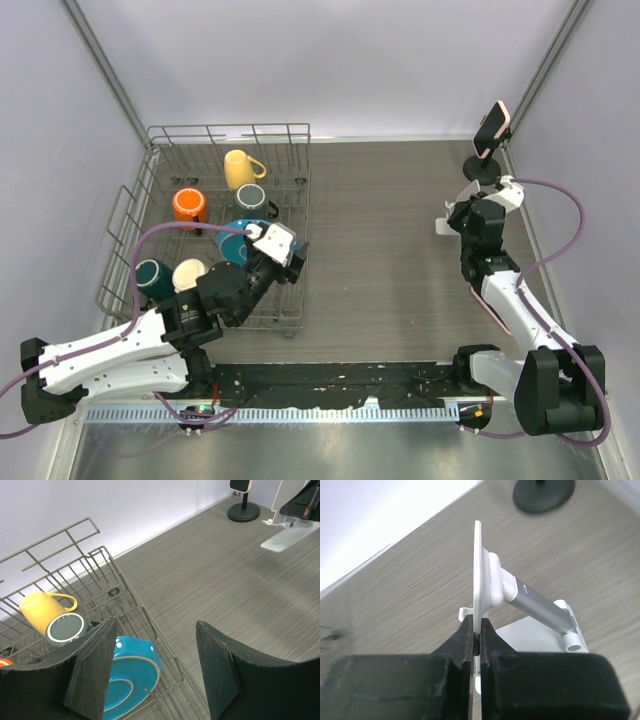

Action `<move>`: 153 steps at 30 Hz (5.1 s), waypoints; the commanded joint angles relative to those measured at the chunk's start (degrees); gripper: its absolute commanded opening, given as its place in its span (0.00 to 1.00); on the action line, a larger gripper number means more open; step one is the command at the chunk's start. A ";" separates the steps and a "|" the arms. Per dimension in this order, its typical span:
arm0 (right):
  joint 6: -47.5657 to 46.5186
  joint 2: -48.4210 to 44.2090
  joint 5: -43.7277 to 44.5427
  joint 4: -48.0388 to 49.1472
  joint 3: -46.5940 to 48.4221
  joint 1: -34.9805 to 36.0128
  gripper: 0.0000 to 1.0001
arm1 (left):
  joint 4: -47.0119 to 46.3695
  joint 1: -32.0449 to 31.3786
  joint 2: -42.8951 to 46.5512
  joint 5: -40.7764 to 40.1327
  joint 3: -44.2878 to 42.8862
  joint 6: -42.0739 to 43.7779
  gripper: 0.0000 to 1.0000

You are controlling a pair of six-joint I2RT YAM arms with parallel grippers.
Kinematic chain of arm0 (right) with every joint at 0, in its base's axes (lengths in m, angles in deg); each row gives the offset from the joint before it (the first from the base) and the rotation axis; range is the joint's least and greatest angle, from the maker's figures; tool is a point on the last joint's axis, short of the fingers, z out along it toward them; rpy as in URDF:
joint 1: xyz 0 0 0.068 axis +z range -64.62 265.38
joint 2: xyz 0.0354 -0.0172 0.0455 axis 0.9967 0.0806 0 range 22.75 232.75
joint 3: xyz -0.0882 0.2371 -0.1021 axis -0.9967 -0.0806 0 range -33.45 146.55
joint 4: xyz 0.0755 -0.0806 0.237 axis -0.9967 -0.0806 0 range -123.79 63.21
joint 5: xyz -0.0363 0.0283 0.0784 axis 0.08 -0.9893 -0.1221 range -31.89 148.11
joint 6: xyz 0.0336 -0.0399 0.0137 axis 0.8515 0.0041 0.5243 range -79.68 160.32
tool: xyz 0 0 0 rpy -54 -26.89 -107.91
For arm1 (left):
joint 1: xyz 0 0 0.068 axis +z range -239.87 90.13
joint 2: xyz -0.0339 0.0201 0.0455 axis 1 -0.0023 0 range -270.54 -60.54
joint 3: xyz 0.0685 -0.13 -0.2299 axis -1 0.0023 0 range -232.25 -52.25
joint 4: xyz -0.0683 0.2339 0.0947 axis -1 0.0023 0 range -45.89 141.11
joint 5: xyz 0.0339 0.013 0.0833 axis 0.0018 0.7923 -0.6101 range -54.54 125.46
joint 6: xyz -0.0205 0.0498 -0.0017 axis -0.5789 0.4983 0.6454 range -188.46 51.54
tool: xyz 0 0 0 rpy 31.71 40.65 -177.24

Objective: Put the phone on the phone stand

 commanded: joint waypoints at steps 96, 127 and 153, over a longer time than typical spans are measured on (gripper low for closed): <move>0.92 16.36 -5.22 -13.12 12.09 -27.28 0.88 | -2.54 -0.26 2.07 0.36 -0.54 -0.96 0.67; 7.70 11.52 -1.90 -32.66 -5.15 -40.14 0.97 | -1.84 -0.26 1.37 0.80 -1.07 -1.57 1.00; -3.20 3.19 3.11 -33.63 2.15 5.33 0.99 | -1.93 -0.17 -0.30 0.80 -0.89 -0.78 1.00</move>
